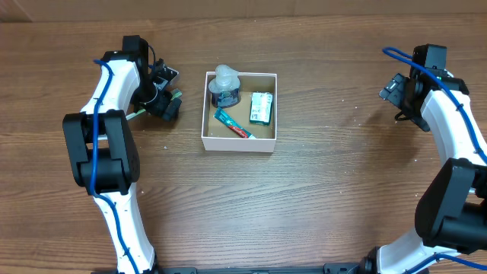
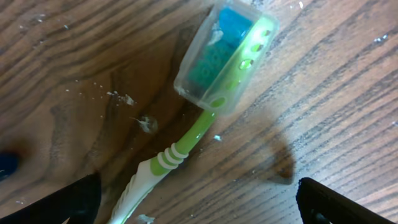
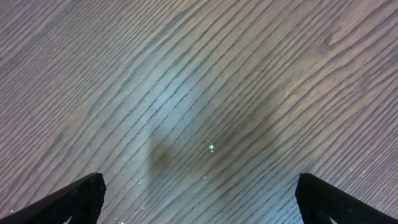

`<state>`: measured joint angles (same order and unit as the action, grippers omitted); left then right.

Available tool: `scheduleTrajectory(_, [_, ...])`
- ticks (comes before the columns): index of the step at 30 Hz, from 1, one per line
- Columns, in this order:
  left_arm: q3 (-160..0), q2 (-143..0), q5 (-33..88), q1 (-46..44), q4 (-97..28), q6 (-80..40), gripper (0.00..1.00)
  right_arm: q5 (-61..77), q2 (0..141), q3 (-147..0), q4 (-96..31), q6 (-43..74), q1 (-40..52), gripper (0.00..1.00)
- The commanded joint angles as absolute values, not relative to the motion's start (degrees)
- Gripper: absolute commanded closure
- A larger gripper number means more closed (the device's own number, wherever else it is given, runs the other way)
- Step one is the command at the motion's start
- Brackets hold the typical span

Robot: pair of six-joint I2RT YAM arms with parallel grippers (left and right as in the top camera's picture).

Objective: Pack container
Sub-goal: 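Move the left gripper to the green toothbrush and grasp it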

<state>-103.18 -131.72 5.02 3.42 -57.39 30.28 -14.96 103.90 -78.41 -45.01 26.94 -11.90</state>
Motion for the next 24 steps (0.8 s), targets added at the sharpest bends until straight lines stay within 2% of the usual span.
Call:
scheduleTrajectory(1, [-99.72,-133.49,6.07,3.73,-56.47,25.69,0.25,-15.20,103.94,-79.20,-44.84,26.83,-11.97,0.00])
scheduleTrajectory(3, [-99.72,-133.49,6.66,3.73,-56.55,19.73,0.56,-15.20,103.94,-79.20,-44.84,26.83,-11.97,0.00])
scheduleTrajectory(5, [-99.72,-133.49,7.31,3.73,-57.23,10.90,0.69,-15.20,103.94,-79.20,-44.86,26.83,-11.97,0.00])
scheduleTrajectory(10, [-99.72,-133.49,7.33,3.73,-59.75,-2.33,0.80,-15.20,103.94,-79.20,-44.86,26.83,-11.97,0.00])
scheduleTrajectory(12, [-99.72,-133.49,7.33,3.73,-60.23,-5.78,0.93,-15.18,103.94,-79.20,-44.84,26.83,-11.97,0.00])
scheduleTrajectory(13, [-99.72,-133.49,7.35,3.73,-60.40,-6.98,0.96,-15.20,103.94,-79.20,-44.86,26.83,-11.97,0.00])
scheduleTrajectory(20, [-101.36,-133.40,11.25,3.75,-62.52,-8.80,0.96,-15.20,103.94,-79.20,-44.84,26.83,-11.97,0.00])
scheduleTrajectory(24, [-112.22,-133.38,13.61,3.77,-69.84,-7.94,0.96,-15.20,103.94,-79.20,-44.84,26.83,-11.97,0.00])
